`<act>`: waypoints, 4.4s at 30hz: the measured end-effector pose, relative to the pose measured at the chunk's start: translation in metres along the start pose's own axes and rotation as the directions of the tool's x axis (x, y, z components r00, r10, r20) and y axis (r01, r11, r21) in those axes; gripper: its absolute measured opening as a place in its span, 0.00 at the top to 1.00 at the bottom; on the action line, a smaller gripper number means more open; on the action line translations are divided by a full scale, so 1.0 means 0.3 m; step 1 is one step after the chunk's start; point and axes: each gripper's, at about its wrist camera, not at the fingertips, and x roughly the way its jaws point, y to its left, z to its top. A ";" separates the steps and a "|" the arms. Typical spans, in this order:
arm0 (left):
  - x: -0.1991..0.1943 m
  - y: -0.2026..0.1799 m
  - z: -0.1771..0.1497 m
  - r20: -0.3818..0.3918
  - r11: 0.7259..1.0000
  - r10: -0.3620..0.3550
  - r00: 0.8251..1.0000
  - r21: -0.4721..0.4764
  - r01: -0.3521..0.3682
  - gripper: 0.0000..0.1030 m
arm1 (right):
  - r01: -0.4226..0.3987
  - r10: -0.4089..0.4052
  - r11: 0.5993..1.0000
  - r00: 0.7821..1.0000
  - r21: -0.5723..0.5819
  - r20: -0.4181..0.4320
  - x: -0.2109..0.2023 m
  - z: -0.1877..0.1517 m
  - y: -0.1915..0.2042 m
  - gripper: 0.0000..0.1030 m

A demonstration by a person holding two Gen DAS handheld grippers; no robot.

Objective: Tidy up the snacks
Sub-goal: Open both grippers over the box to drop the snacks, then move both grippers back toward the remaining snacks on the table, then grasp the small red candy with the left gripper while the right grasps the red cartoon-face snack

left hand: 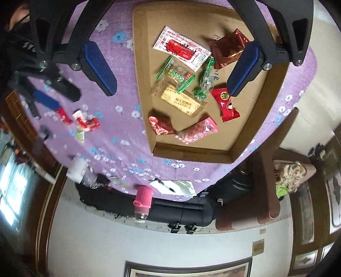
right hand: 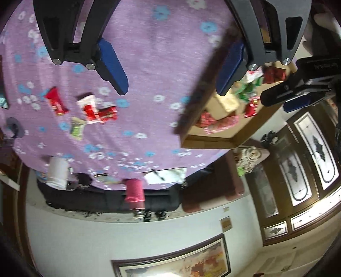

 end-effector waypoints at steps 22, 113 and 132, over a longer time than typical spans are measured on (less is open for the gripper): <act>0.033 -0.084 0.003 -0.045 0.993 0.077 0.996 0.090 -0.073 0.00 | 0.044 -0.040 0.995 0.998 0.085 -0.040 -0.024 -0.054 -0.149 0.14; 0.713 -0.709 0.201 -0.365 0.775 -0.130 0.922 0.543 0.324 0.29 | 0.218 -0.178 0.963 0.957 0.157 -0.231 0.238 0.046 -0.743 0.79; 0.554 -0.635 0.206 -0.348 0.835 -0.320 0.881 0.335 0.436 0.76 | -0.100 0.151 0.944 0.978 0.316 -0.143 0.206 0.046 -0.744 0.80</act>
